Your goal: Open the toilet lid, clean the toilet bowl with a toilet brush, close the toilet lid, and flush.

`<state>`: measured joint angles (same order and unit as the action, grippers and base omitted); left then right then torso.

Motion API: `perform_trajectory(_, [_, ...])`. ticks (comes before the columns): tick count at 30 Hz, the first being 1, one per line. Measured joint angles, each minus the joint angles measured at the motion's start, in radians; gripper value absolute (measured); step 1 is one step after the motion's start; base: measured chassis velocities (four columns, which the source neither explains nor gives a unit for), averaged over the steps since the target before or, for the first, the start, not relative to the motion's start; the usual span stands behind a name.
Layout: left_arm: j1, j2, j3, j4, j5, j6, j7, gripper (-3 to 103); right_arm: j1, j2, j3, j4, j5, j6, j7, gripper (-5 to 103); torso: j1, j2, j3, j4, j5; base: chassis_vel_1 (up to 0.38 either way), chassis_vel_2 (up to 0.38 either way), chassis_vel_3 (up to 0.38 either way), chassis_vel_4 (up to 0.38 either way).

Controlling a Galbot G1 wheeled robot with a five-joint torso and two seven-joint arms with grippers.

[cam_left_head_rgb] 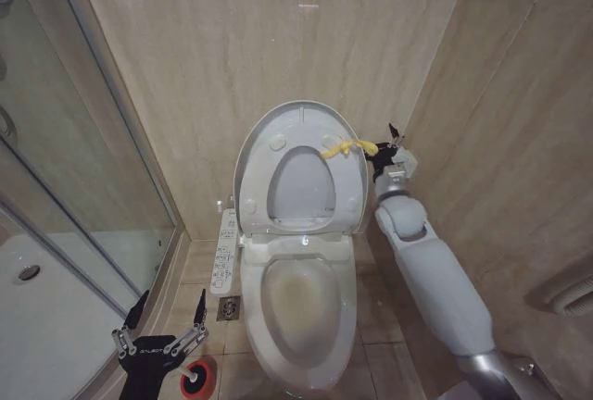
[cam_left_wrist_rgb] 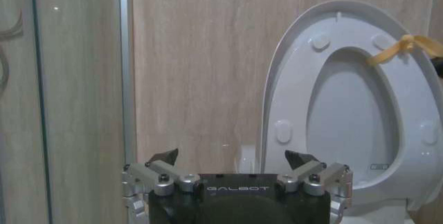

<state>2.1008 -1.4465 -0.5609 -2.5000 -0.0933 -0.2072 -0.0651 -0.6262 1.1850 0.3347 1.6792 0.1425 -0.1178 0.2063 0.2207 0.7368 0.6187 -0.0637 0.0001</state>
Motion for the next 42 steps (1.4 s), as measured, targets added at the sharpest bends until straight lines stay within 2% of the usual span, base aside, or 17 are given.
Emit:
perform_trajectory(1, [0.0,0.0,0.0,0.0,0.0,0.0,0.0,100,0.0,0.0,0.0,0.0,0.0,0.0,0.0,100,0.0,0.0,0.0,0.0,0.0,0.0,0.0,0.0,0.0])
perform_trajectory(6, [0.0,0.0,0.0,0.0,0.0,0.0,0.0,100,-0.186,-0.055,0.07,0.224,0.153,-0.081,-0.021,100,0.0,0.0,0.0,-0.0006,-0.0001,0.0,0.0,0.0,0.0])
perform_trajectory(7, [0.0,0.0,0.0,0.0,0.0,0.0,0.0,100,-0.186,-0.055,0.07,0.224,0.153,-0.081,-0.021,100,0.0,0.0,0.0,-0.0006,-0.0001,0.0,0.0,0.0,0.0])
perform_trajectory(10, [0.0,0.0,0.0,0.0,0.0,0.0,0.0,100,-0.375,-0.078,0.102,0.37,0.248,-0.125,-0.037,100,0.0,0.0,0.0,-0.0004,0.0002,0.0,0.0,0.0,0.0])
perform_trajectory(13, [0.0,0.0,0.0,0.0,0.0,0.0,0.0,100,-0.466,-0.077,0.113,0.436,0.272,-0.141,-0.04,100,0.0,0.0,0.0,-0.0004,-0.0001,0.0,0.0,0.0,0.0])
perform_trajectory(16, [0.0,0.0,0.0,0.0,0.0,0.0,0.0,100,-0.532,-0.067,0.119,0.488,0.273,-0.154,-0.027,100,0.0,0.0,0.0,-0.0003,0.0001,0.0,0.0,0.0,0.0])
perform_trajectory(19, [0.0,0.0,0.0,0.0,0.0,0.0,0.0,100,-0.543,-0.047,0.149,0.523,0.259,-0.172,0.039,100,0.0,0.0,0.0,0.0002,-0.0003,0.0,0.0,0.0,0.0])
perform_trajectory(24, [0.0,0.0,0.0,0.0,0.0,0.0,0.0,100,-0.563,-0.017,0.208,0.538,0.22,-0.186,0.065,100,0.0,0.0,0.0,0.0002,-0.0003,0.0,0.0,0.0,0.0])
perform_trajectory(28, [0.0,0.0,0.0,0.0,0.0,0.0,0.0,100,-0.649,0.002,0.274,0.518,0.197,-0.178,0.05,100,0.0,0.0,0.0,-0.0003,0.0,0.0,0.0,0.0,0.0])
perform_trajectory(34, [0.0,0.0,0.0,0.0,0.0,0.0,0.0,100,-0.734,0.024,0.334,0.51,0.218,-0.156,0.022,100,0.0,0.0,0.0,-0.0005,-0.0001,0.0,0.0,0.0,0.0])
perform_trajectory(37, [0.0,0.0,0.0,0.0,0.0,0.0,0.0,100,-0.753,0.029,0.319,0.53,0.246,-0.16,0.02,100,0.0,0.0,0.0,-0.0004,-0.0001,0.0,0.0,0.0,0.0])
perform_trajectory(39, [0.0,0.0,0.0,0.0,0.0,0.0,0.0,100,-0.778,0.04,0.295,0.558,0.248,-0.161,0.004,100,0.0,0.0,0.0,0.0006,-0.0001,0.0,0.0,0.0,0.0])
perform_trajectory(42, [0.0,0.0,0.0,0.0,0.0,0.0,0.0,100,-0.833,0.073,0.292,0.606,0.233,-0.152,-0.015,100,0.0,0.0,0.0,-0.0004,-0.0004,0.0,0.0,0.0,0.0])
